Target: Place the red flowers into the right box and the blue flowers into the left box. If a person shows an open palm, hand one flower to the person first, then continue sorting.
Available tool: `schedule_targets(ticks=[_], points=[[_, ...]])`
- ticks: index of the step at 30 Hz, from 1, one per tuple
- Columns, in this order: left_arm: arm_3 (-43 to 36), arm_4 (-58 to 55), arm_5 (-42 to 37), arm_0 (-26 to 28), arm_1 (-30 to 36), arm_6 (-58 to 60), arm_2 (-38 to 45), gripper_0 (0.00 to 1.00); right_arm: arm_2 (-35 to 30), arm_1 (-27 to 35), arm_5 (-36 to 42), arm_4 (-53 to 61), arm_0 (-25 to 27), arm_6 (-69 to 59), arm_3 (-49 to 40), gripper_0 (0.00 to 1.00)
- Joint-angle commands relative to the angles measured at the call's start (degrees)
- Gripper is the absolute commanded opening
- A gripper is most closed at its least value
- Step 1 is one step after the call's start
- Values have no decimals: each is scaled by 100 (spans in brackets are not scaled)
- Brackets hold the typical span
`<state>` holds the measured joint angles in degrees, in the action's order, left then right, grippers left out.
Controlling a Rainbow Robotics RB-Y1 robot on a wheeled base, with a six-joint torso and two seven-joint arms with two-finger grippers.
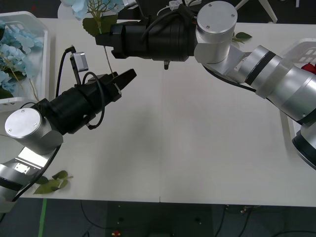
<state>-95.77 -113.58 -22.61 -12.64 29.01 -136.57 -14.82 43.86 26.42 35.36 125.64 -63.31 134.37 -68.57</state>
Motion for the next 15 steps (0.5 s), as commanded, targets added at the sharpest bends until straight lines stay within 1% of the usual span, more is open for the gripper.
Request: schedule_targets(ticks=[1, 8, 9, 10, 11, 13, 14, 15], points=[[137, -24, 64, -397, -123, 245, -153, 100, -132, -50, -55, 14, -243, -165, -131, 0], [137, -59, 64, -433, -123, 306, -180, 100, -132, -50, -117, -30, -252, -174, -131, 0], [137, -59, 64, -441, -123, 289, -180, 84, -132, -50, -134, -30, -252, -165, -131, 0], [129, -59, 64, -441, -123, 297, -180, 60, -132, -50, -143, -30, -252, -174, -131, 0], [129, -51, 64, -450, -123, 306, -180, 50, -132, -50, -143, -30, -252, -174, -139, 0], [129, -59, 64, -450, -123, 315, -180, 11, -132, -41, -143, -39, -252, -174, -131, 0], [137, -59, 64, -450, -123, 315, -180, 2, -132, -41, -143, -30, -252, -165, -131, 0], [137, -59, 64, -459, -123, 324, -180, 0, -132, -41, -143, -39, -252, -174, -131, 0]])
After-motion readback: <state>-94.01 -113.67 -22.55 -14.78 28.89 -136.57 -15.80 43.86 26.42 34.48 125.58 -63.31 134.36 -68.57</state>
